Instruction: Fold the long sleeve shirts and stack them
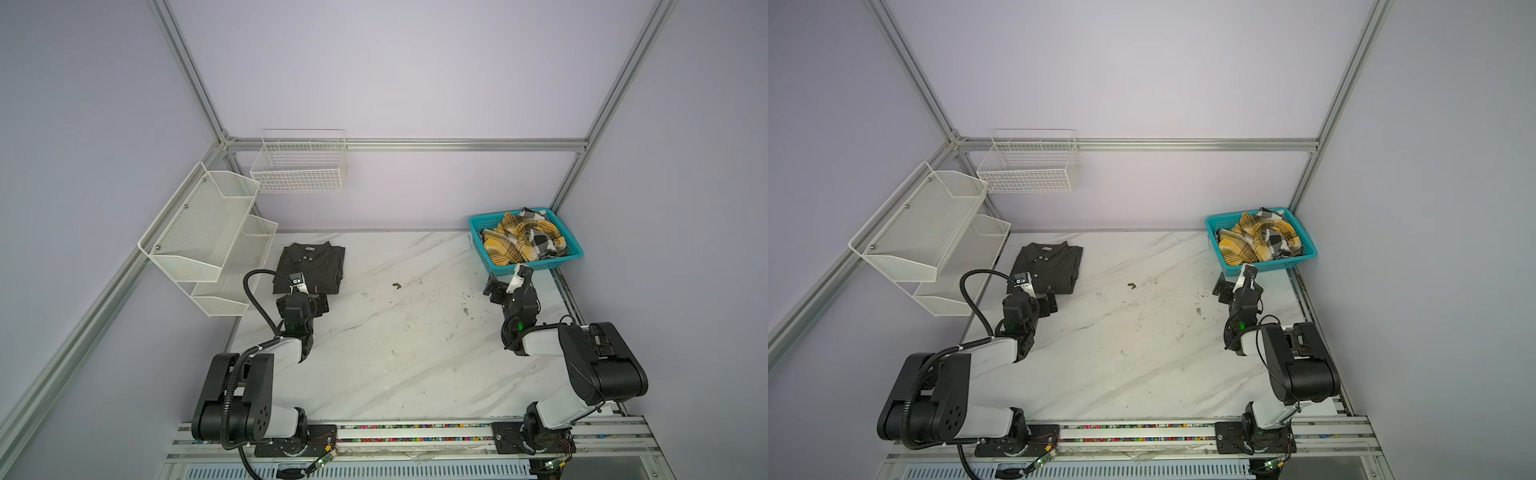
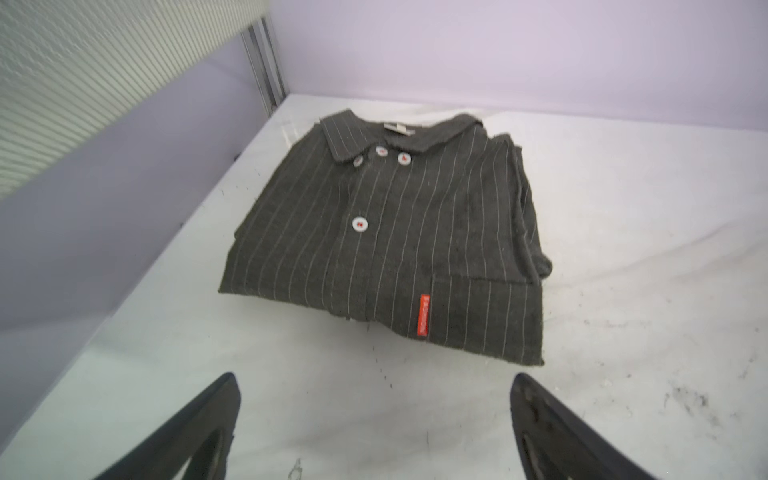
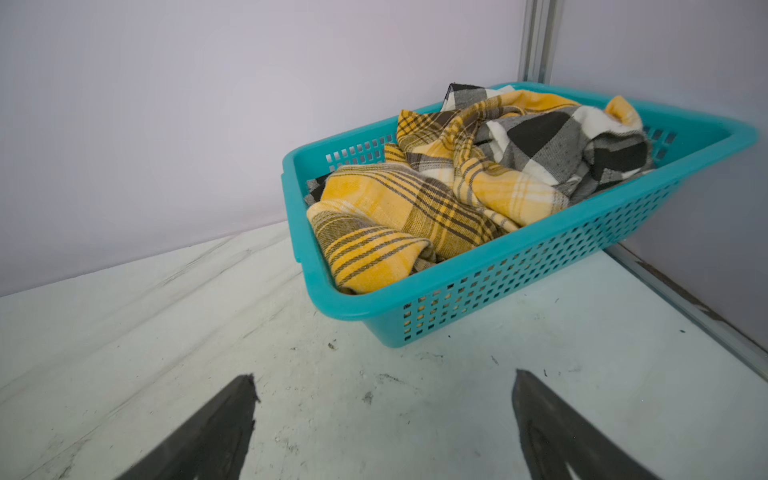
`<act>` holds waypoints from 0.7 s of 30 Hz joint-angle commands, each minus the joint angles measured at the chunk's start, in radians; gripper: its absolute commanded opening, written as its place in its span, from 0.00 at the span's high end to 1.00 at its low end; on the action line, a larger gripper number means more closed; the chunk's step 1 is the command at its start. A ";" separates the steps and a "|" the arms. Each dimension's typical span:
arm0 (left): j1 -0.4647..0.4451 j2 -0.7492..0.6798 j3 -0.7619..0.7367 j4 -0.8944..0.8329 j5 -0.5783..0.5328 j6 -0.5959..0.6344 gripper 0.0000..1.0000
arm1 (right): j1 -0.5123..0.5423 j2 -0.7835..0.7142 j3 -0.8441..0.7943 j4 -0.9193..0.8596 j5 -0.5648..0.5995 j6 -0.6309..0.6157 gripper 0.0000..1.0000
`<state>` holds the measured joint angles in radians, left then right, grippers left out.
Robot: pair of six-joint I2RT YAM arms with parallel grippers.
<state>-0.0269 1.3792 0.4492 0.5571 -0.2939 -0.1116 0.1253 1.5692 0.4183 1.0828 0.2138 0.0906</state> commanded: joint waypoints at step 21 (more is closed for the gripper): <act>0.025 0.188 -0.073 0.387 0.024 0.070 0.00 | -0.058 0.209 0.048 0.243 -0.088 -0.129 0.03</act>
<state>-0.0067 1.5929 0.4034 0.8627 -0.2798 -0.0616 0.0635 1.7954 0.4625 1.2671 0.1158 -0.0093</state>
